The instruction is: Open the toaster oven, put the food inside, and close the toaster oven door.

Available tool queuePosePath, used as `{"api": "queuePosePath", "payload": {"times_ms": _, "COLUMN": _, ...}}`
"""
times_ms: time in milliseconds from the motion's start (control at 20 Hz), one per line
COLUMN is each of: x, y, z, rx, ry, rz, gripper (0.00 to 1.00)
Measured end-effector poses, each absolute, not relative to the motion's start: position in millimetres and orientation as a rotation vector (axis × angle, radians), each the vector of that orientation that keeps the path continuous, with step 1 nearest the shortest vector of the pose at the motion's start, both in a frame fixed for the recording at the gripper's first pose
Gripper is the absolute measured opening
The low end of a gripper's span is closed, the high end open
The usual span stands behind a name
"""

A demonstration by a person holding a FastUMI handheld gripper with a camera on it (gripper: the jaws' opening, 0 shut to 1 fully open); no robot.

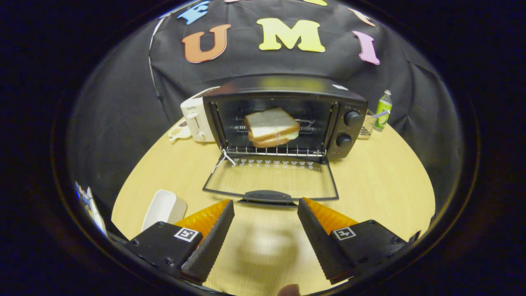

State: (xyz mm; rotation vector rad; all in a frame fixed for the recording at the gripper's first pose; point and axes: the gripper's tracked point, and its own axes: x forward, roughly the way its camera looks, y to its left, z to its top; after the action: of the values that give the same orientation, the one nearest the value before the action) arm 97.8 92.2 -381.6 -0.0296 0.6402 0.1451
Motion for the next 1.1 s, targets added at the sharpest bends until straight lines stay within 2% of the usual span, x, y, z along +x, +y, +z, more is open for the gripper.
{"api": "queuePosePath", "payload": {"times_ms": 250, "x": 105, "y": 90, "z": -423, "rx": -0.046, "ry": 0.662, "rz": 0.131, "gripper": 1.00}}
{"api": "queuePosePath", "payload": {"times_ms": 650, "x": 128, "y": 73, "z": -451, "rx": 0.022, "ry": 0.679, "rz": 0.079, "gripper": 1.00}}
{"api": "queuePosePath", "payload": {"times_ms": 1100, "x": 135, "y": 76, "z": -442, "rx": -0.014, "ry": 0.662, "rz": 0.100, "gripper": 1.00}}
